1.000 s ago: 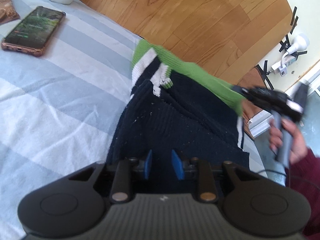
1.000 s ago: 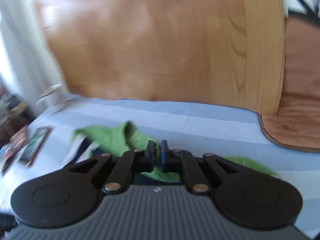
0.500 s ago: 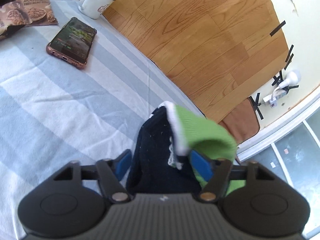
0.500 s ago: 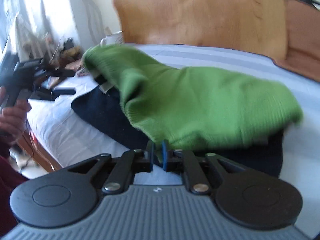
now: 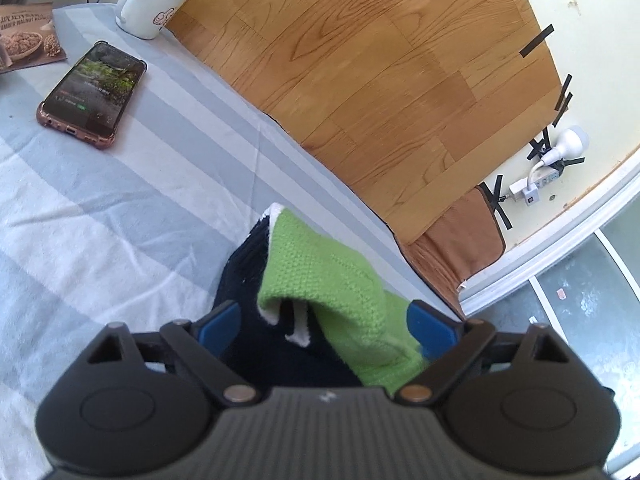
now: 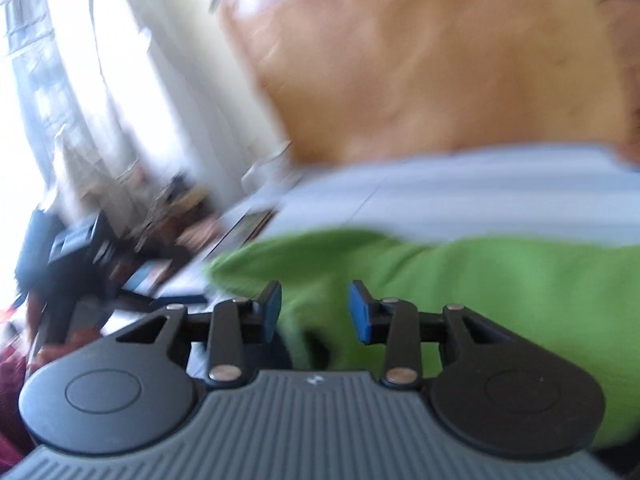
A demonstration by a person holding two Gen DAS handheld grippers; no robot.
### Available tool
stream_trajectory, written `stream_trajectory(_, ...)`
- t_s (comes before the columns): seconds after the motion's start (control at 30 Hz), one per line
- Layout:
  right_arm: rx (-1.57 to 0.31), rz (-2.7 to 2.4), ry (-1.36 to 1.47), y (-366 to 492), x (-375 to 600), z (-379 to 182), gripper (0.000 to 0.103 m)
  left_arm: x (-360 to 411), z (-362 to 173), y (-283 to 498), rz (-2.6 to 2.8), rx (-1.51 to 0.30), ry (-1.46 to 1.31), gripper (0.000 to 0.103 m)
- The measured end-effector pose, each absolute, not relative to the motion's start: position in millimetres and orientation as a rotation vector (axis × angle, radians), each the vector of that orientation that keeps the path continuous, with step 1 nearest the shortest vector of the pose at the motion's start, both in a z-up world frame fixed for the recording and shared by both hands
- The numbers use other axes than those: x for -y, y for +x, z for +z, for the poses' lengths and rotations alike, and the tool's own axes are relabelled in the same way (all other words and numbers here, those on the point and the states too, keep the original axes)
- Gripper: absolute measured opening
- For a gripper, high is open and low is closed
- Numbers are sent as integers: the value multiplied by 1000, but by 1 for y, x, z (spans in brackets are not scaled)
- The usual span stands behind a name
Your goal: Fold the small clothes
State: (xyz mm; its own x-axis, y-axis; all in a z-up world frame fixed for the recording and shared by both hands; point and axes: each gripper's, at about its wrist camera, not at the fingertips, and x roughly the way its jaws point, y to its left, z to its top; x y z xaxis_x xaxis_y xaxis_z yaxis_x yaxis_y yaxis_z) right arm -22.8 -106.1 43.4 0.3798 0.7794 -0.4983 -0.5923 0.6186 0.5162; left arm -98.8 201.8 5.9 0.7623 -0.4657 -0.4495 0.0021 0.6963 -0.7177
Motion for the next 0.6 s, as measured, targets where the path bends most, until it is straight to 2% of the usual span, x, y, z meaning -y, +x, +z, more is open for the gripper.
stream_trajectory(0.07, -955, 1060, 166, -29, 78, 33, 38, -198, 8, -96, -289, -677, -742, 71)
stream_trajectory(0.1, -992, 1108, 112, -38, 70, 29, 36, -195, 9, -94, -292, -693, -720, 54)
stream_trajectory(0.13, -1001, 1136, 79, -46, 69, 28, 35, -192, 8, -94, -288, -708, -691, 37)
stream_trajectory(0.2, -978, 1128, 102, -54, 86, 34, 35, -184, 6, -94, -258, -722, -612, 20)
stream_trajectory(0.33, -786, 879, 313, -56, 169, 65, 38, -180, -4, -94, -224, -758, -562, 18)
stream_trajectory(0.37, -726, 775, 358, -55, 193, 73, 46, -182, -7, -94, -215, -764, -570, 21)
stream_trajectory(0.4, -660, 657, 394, -58, 217, 78, 55, -185, -10, -94, -206, -772, -580, 31)
stream_trajectory(0.43, -603, 547, 413, -62, 235, 82, 61, -188, -13, -93, -197, -776, -594, 42)
stream_trajectory(0.47, -558, 449, 418, -64, 250, 84, 69, -190, -14, -93, -194, -774, -608, 46)
stream_trajectory(0.5, -536, 364, 420, -64, 261, 84, 75, -192, -14, -92, -198, -771, -621, 48)
stream_trajectory(0.57, -567, 269, 423, -53, 271, 75, 77, -191, -11, -90, -194, -763, -622, 48)
stream_trajectory(0.6, -596, 261, 424, -45, 270, 67, 77, -188, -9, -89, -187, -754, -608, 45)
